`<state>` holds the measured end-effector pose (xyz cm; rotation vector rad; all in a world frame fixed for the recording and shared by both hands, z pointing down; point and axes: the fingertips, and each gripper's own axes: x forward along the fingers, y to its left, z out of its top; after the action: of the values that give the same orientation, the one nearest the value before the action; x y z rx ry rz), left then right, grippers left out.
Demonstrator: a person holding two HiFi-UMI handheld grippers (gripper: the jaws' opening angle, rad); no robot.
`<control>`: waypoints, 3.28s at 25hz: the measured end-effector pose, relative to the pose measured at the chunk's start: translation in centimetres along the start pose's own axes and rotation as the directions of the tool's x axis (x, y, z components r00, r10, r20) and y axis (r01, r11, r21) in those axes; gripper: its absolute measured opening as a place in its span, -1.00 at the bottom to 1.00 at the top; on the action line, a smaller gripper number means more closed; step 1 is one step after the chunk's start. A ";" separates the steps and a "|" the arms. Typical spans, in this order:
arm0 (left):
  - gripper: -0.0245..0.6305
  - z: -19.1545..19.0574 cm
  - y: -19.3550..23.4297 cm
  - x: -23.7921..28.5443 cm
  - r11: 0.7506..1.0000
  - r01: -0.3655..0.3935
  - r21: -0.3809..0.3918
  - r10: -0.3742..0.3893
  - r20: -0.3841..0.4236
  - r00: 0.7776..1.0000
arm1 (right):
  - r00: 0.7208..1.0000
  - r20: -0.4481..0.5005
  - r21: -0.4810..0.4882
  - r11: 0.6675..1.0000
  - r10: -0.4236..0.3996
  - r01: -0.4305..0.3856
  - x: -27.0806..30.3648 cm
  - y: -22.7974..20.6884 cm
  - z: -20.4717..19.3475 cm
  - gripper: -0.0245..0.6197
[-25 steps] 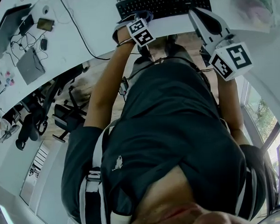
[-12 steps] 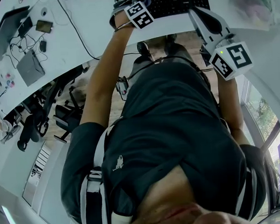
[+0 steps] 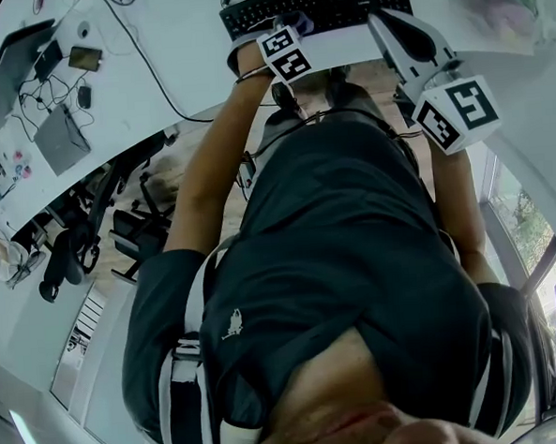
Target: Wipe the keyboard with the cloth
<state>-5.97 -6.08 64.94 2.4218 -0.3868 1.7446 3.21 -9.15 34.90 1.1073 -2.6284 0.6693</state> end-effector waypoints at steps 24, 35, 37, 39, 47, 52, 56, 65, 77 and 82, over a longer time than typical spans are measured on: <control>-0.71 2.7 2.4 -0.1 1.000 -0.012 -0.021 0.012 0.011 1.000 | 1.000 -0.003 0.023 0.999 -0.022 0.022 -1.0 -2.4 -0.8 -0.89; -0.71 3.4 2.9 0.5 0.999 -0.016 -0.043 0.016 -0.008 1.000 | 0.999 -0.003 0.045 0.998 -0.043 0.044 -1.7 -3.9 -1.4 -0.89; -0.71 3.4 0.7 0.6 0.999 0.000 -0.037 0.000 -0.002 1.000 | 0.999 -0.002 0.049 0.998 -0.044 0.044 -1.6 -4.2 -1.4 -0.89; -0.71 3.5 -1.4 0.6 0.998 0.040 -0.039 -0.039 0.009 0.999 | 0.999 -0.003 0.051 0.998 -0.043 0.043 -1.6 -4.4 -1.4 -0.89; -0.72 4.7 1.3 0.9 1.000 0.016 -0.007 -0.016 0.001 1.000 | 1.000 -0.006 0.048 0.998 -0.030 0.030 -1.4 -4.5 -1.5 -0.89; -0.72 5.5 6.7 1.1 0.999 -0.024 -0.046 0.024 -0.016 1.000 | 0.999 -0.008 0.052 0.998 -0.035 0.035 -1.7 -4.8 -1.8 -0.89; -0.72 5.9 3.3 1.2 1.000 0.026 0.005 -0.026 -0.031 0.999 | 0.999 -0.003 0.060 0.997 -0.045 0.045 -2.3 -5.3 -1.9 -0.89; -0.72 5.5 -3.2 1.9 0.994 0.102 0.029 -0.101 -0.016 0.995 | 0.999 -0.010 0.066 0.997 -0.039 0.040 -2.2 -5.7 -2.2 -0.89; -0.72 7.3 4.4 1.9 0.999 0.009 0.037 -0.008 -0.047 0.999 | 0.999 -0.008 0.075 0.996 -0.050 0.051 -2.4 -6.0 -2.4 -0.89; -0.72 7.6 -1.2 1.8 0.994 0.082 0.068 -0.079 -0.042 0.996 | 0.998 -0.005 0.089 0.994 -0.060 0.060 -2.6 -6.7 -2.6 -0.89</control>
<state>1.86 -7.08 64.29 2.4102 -0.2237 1.7969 9.83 -10.38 38.38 1.2042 -2.5740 0.7820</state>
